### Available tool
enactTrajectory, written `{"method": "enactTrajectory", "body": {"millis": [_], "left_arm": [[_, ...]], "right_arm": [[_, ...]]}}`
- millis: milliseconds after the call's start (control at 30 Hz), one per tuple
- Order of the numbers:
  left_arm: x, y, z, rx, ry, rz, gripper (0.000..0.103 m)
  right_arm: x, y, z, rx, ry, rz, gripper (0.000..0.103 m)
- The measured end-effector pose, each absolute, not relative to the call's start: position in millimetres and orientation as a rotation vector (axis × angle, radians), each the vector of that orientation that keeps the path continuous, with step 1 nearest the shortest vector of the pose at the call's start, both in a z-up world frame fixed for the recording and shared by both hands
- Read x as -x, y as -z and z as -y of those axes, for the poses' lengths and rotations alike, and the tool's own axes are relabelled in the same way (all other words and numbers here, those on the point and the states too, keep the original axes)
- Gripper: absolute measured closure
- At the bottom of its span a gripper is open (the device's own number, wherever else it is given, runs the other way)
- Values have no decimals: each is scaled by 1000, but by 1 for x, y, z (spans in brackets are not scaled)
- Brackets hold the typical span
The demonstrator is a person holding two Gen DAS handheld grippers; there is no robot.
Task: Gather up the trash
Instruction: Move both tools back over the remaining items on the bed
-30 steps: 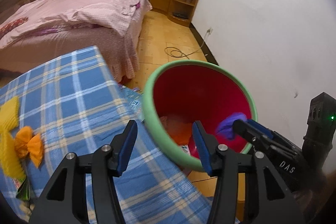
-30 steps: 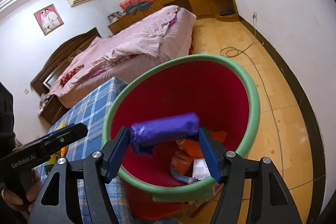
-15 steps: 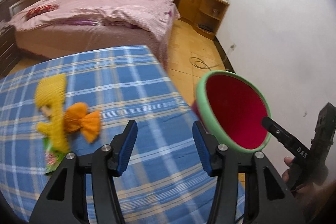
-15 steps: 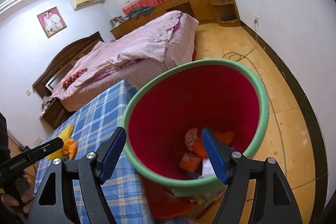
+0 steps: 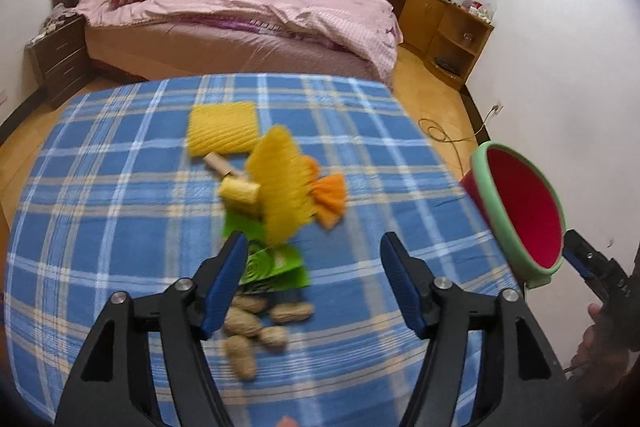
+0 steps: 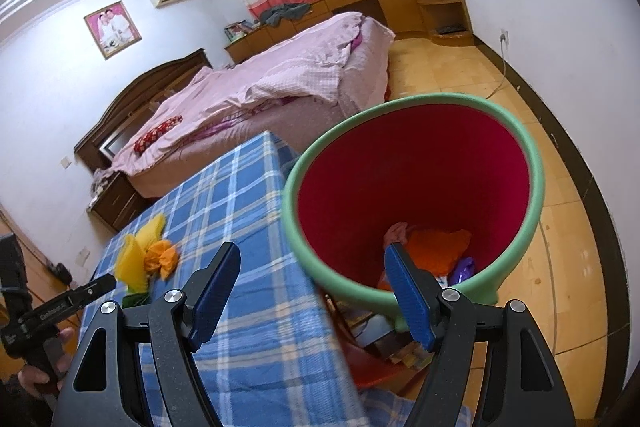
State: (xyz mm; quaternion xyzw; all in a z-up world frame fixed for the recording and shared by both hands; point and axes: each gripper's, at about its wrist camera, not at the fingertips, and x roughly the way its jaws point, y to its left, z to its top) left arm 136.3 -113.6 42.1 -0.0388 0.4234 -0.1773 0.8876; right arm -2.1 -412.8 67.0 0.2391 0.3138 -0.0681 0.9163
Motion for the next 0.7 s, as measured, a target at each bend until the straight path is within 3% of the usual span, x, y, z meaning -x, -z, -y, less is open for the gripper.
{"method": "enactTrajectory", "body": {"millis": [700], "left_arm": [[-167,10,95,66,266,-968,30]], "right_arm": [[-19,-53,364,-444,63,-733,27]]}}
